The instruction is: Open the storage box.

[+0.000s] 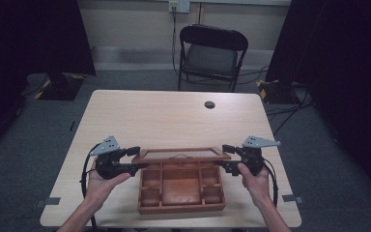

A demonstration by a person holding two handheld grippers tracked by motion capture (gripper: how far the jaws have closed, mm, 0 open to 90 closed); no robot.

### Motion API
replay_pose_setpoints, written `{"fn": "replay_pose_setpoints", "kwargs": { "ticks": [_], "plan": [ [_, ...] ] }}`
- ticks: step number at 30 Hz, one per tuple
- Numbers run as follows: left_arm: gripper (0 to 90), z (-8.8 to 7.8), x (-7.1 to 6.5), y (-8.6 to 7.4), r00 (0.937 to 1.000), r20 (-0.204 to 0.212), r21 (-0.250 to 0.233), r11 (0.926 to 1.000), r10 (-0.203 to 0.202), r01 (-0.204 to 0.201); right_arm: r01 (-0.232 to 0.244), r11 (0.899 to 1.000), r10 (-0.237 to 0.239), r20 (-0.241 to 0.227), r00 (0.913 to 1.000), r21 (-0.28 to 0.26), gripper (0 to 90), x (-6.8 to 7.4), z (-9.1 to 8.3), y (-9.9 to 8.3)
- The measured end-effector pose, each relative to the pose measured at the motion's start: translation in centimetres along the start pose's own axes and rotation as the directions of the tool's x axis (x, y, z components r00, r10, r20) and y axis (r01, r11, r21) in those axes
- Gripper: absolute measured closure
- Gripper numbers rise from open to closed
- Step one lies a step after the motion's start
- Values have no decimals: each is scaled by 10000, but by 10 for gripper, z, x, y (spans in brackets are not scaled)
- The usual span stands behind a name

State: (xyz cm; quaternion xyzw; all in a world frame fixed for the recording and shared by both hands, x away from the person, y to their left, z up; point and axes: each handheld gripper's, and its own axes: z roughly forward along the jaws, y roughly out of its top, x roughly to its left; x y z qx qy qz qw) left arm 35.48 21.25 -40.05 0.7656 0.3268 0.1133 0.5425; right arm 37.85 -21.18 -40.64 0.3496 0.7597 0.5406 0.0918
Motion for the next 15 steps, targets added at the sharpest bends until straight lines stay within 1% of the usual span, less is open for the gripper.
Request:
{"fn": "replay_pose_setpoints", "kwargs": {
  "ticks": [1,3,4,7,10,11,12,14,15],
  "plan": [
    [374,1,1,1,10000,32,38,10000,-21,21,-8,10000,8,-5,10000,-31,280,-1,1,1],
    [394,2,3,4,9999,38,99,9999,102,-103,-21,10000,21,52,10000,-61,274,-1,1,3],
    [403,2,4,5,10000,53,147,9999,64,-65,-39,9999,39,61,10000,-97,276,-2,2,3],
    [429,4,6,7,9999,42,45,9999,130,-130,-46,9999,49,165,9999,-158,286,-2,2,6],
    [438,5,9,7,10000,75,-3,10000,54,-54,27,9997,-25,85,10000,-229,292,-4,4,8],
    [439,6,10,7,9999,102,-28,9999,-99,100,32,9997,-31,44,10000,-261,294,-5,4,8],
    [438,6,11,8,9999,93,-72,9999,-140,141,3,9996,-3,6,10000,-274,295,-6,5,9],
    [449,8,13,9,10000,19,-42,10000,-79,79,30,9994,-30,0,10000,-359,305,-6,6,10],
    [462,8,13,10,10000,-30,50,10000,6,-6,51,9993,-51,-4,10000,-380,306,-7,8,11]
  ]
}}
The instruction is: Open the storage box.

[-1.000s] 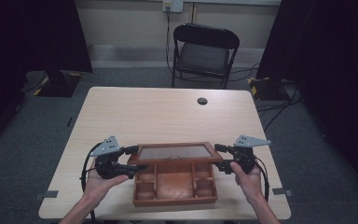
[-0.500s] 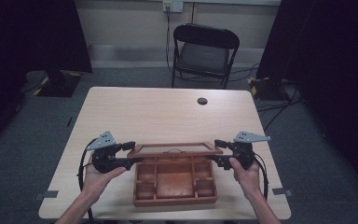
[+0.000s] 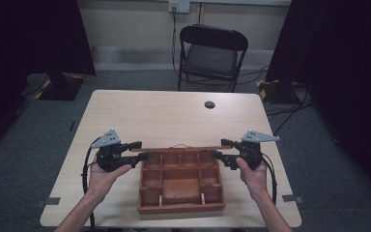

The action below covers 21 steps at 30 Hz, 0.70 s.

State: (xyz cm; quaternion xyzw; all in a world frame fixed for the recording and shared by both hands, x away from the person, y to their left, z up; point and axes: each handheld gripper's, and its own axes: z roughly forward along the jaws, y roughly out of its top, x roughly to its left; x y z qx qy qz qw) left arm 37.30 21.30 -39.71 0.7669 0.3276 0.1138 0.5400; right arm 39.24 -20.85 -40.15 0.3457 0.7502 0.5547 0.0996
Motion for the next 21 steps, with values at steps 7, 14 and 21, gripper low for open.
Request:
{"fn": "replay_pose_setpoints", "kwargs": {
  "ticks": [7,14,21],
  "plan": [
    [507,5,6,9,9997,-209,149,9998,148,-145,-85,9998,83,-108,9999,-188,358,-4,7,8],
    [528,9,12,11,9997,-154,63,9998,198,-197,-116,9998,115,-18,9999,-147,381,-6,16,10],
    [553,15,21,16,9991,-260,164,9993,347,-343,-24,10000,24,124,9999,-1,423,-12,20,18]
  ]
}}
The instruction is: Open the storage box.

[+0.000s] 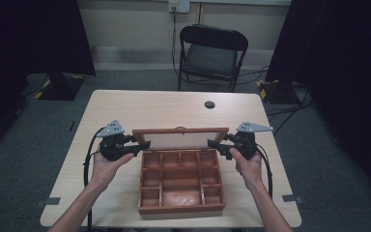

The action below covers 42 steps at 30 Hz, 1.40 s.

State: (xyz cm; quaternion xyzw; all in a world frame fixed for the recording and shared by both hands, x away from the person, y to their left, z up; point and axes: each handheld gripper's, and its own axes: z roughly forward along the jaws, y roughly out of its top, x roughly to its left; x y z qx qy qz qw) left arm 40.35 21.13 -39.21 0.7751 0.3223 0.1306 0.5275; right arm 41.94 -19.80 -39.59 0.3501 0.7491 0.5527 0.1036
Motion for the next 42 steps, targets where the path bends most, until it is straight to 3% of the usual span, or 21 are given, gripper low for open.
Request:
{"fn": "replay_pose_setpoints", "kwargs": {
  "ticks": [4,10,12,18,27,37,42],
  "plan": [
    [563,5,6,3,9998,153,33,9999,-120,119,108,9999,-108,59,9999,-112,426,0,2,8],
    [569,9,12,6,9999,109,8,10000,-81,81,32,9997,-28,140,9999,-256,458,-5,5,9],
    [568,11,13,6,9994,139,-45,9995,-321,322,35,9999,-32,168,9999,-165,476,-6,6,10],
    [566,18,20,11,9993,10,8,9993,-375,375,-66,9998,71,253,9997,-204,481,-10,6,12],
    [560,26,29,3,9947,306,-693,9926,-977,996,-242,9992,245,112,9996,-303,471,-18,9,5],
    [567,32,32,-8,9911,211,-609,9893,-1314,1325,-375,9993,379,377,9986,-95,479,-21,16,-6],
    [572,31,30,-9,9938,21,-421,9929,-1116,1116,-379,9993,380,406,9985,-33,488,-21,19,-8]
  ]
}}
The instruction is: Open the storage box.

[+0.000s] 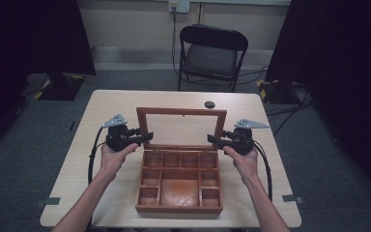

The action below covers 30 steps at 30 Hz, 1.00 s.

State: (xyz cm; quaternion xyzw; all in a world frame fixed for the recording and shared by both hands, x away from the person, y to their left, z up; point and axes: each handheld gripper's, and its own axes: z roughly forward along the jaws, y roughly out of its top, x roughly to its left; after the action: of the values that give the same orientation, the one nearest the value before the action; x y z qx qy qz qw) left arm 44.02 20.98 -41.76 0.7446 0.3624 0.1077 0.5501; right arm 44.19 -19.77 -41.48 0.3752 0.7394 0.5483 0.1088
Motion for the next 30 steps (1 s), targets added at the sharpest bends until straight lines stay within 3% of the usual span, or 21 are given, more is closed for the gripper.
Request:
{"fn": "replay_pose_setpoints", "kwargs": {
  "ticks": [5,12,24,30],
  "plan": [
    [577,0,0,-2,10000,-66,-20,10000,-50,50,-77,10000,78,120,9999,-37,483,0,2,-3],
    [595,3,1,-8,9996,-287,359,9993,72,-62,-213,9996,215,158,9996,-164,488,-1,3,-5],
    [608,6,2,-14,9989,-466,716,9974,105,-72,-187,9998,185,319,9993,76,484,-2,8,-11],
    [623,8,2,-17,9964,-721,990,9944,435,-363,-220,9995,213,355,9991,208,489,-5,11,-15]
  ]
}}
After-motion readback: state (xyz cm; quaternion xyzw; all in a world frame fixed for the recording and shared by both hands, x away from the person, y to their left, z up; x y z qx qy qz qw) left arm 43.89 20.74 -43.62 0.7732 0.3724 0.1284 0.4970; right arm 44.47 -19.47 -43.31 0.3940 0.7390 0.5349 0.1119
